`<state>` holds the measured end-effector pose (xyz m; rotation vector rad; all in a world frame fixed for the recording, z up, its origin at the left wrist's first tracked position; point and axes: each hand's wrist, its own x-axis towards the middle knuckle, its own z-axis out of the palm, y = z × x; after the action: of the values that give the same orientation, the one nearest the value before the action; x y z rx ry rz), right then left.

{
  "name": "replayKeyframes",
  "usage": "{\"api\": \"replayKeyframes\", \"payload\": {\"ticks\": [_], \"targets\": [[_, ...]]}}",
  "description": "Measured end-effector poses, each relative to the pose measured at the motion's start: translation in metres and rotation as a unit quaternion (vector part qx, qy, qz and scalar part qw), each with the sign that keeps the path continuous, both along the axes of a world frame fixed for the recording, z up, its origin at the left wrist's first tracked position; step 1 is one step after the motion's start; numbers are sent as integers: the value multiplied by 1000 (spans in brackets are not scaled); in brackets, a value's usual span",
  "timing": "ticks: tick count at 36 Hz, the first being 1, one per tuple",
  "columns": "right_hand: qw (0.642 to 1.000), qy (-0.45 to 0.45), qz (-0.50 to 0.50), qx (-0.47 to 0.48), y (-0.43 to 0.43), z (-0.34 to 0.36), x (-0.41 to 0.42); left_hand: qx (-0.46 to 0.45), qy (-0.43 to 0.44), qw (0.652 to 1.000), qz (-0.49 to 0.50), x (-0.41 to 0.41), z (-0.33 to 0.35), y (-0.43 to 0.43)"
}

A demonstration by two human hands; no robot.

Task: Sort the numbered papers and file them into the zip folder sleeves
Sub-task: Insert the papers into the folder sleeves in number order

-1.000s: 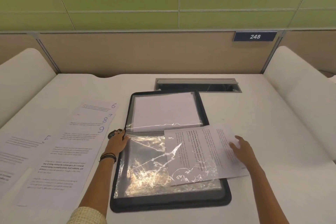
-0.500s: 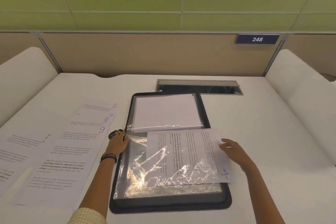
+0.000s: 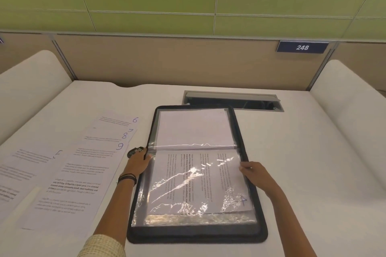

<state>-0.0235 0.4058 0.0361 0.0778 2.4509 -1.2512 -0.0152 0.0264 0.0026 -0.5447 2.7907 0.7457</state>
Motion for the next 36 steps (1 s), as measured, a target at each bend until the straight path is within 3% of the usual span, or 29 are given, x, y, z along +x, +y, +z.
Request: {"api": "replayKeyframes", "payload": {"ticks": [27, 36], "targets": [[995, -44, 37, -77, -1, 1, -2, 27, -2, 1000, 14, 6, 8, 3], [993, -26, 27, -113, 6, 16, -9, 152, 89, 982, 66, 20, 8, -12]]}}
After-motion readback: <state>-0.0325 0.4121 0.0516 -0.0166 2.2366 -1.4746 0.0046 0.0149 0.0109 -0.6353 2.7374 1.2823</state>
